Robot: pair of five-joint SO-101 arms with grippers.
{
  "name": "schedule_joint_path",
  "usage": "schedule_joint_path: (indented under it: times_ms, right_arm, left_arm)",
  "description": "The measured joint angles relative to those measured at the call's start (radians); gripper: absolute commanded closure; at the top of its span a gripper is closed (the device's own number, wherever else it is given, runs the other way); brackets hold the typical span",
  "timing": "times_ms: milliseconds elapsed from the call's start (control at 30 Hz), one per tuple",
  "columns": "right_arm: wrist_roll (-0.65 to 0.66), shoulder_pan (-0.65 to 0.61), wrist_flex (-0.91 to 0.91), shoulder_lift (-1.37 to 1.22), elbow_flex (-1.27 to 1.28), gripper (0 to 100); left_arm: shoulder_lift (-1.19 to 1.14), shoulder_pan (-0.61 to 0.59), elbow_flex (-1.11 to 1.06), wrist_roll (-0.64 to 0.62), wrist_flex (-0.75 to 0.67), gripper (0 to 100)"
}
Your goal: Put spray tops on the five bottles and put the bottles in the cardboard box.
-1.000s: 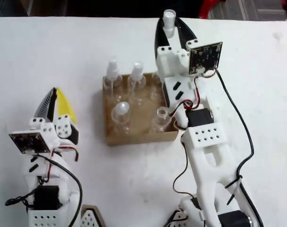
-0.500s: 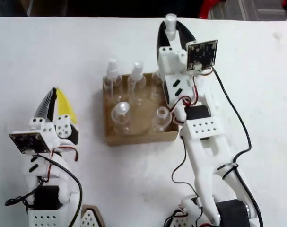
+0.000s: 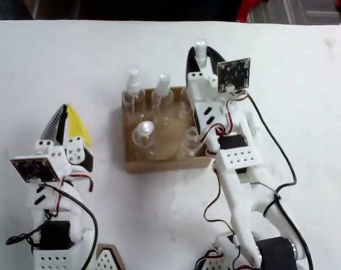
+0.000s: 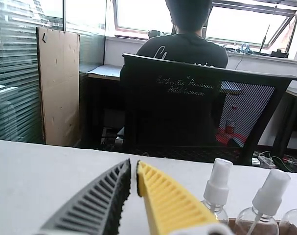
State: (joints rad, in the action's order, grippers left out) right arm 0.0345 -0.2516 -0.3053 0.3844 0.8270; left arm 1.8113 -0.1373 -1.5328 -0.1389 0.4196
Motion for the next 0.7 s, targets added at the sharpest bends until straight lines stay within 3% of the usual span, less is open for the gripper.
schedule_joint_path:
  times_ms: [700]
  right_arm:
    - [0.000,-0.002,-0.338,-0.184,0.103,98.2]
  left_arm:
    - [0.000,0.000,0.000,0.000,0.000,97]
